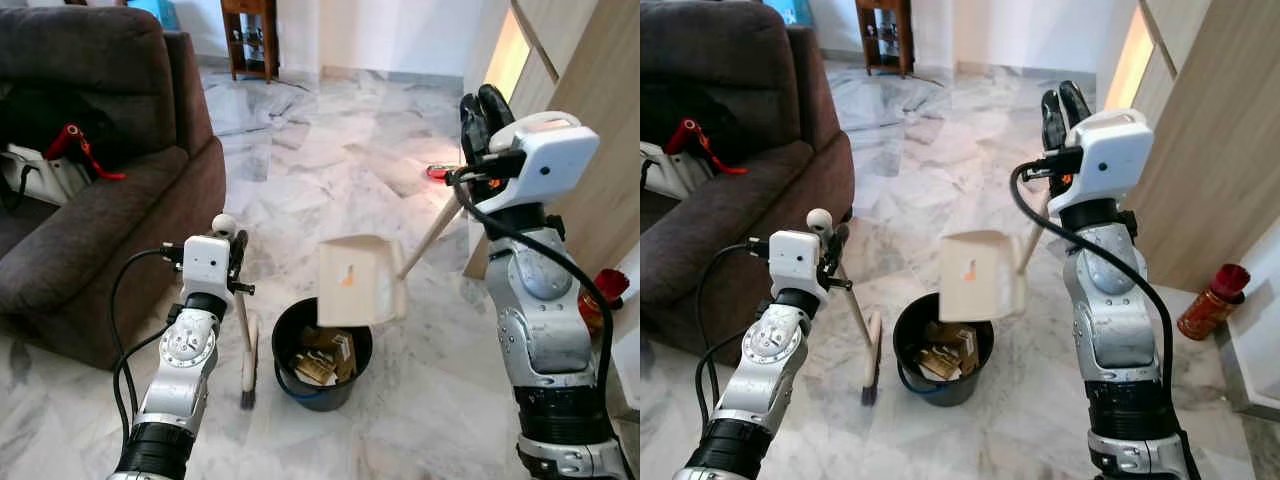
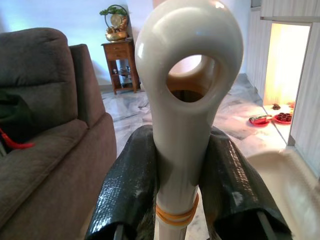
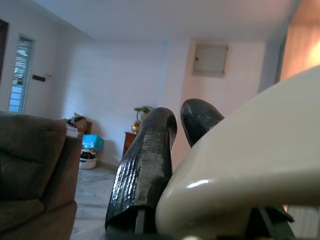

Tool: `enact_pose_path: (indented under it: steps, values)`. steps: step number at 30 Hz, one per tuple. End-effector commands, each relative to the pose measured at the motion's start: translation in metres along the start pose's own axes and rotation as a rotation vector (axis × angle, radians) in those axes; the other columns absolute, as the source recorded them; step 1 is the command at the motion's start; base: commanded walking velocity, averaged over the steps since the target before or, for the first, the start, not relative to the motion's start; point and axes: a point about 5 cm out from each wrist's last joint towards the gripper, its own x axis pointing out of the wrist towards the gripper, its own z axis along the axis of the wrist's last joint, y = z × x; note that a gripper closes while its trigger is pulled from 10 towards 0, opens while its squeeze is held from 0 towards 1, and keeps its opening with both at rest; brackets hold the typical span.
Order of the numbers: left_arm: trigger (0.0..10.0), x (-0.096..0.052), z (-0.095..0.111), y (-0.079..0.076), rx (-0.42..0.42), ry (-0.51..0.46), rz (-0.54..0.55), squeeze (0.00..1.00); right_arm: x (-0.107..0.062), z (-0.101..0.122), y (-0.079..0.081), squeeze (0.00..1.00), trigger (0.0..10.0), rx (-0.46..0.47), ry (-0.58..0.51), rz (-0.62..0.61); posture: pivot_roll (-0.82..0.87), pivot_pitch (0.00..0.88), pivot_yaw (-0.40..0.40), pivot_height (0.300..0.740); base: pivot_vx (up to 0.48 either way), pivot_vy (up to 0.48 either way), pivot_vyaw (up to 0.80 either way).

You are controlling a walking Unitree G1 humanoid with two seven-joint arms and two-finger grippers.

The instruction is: Sweep floor

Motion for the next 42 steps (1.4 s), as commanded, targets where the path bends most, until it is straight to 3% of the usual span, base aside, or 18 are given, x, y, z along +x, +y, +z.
enact_pose_path:
  steps: [1, 7, 8, 15, 19, 42]
  values:
    - [10.0, 0.003, 0.013, 0.002, 0.013, -0.064, 0.001, 0.00, 0.002, 0.028, 0.005, 0.00, 10.0, -0.041, -0.145, 0.033, -0.09, 0.000, 0.010, 0.740, 0.000, 0.000, 0.00]
    - [10.0, 0.004, 0.013, 0.002, 0.011, -0.065, 0.000, 0.00, -0.001, 0.034, 0.012, 0.00, 10.0, -0.060, -0.176, 0.038, -0.10, 0.000, 0.009, 0.740, 0.000, 0.000, 0.00]
    - [10.0, 0.004, 0.013, 0.002, 0.009, -0.066, 0.001, 0.00, -0.003, 0.037, 0.021, 0.00, 10.0, -0.054, -0.187, 0.055, -0.10, 0.000, 0.008, 0.740, 0.000, 0.000, 0.00]
    - [10.0, 0.004, 0.014, 0.001, 0.008, -0.069, 0.000, 0.00, -0.008, 0.039, 0.033, 0.00, 10.0, -0.048, -0.192, 0.096, -0.10, 0.000, 0.007, 0.740, 0.000, 0.000, 0.00]
    - [10.0, 0.004, 0.014, 0.001, 0.007, -0.071, -0.003, 0.00, -0.020, 0.043, 0.052, 0.00, 10.0, -0.032, -0.184, 0.198, -0.10, 0.000, 0.008, 0.740, 0.000, 0.000, 0.00]
    - [10.0, 0.005, 0.016, -0.002, 0.003, -0.086, -0.012, 0.00, -0.031, 0.043, 0.071, 0.00, 10.0, -0.202, -0.191, 0.298, -0.11, 0.000, 0.005, 0.740, 0.000, 0.000, 0.00]
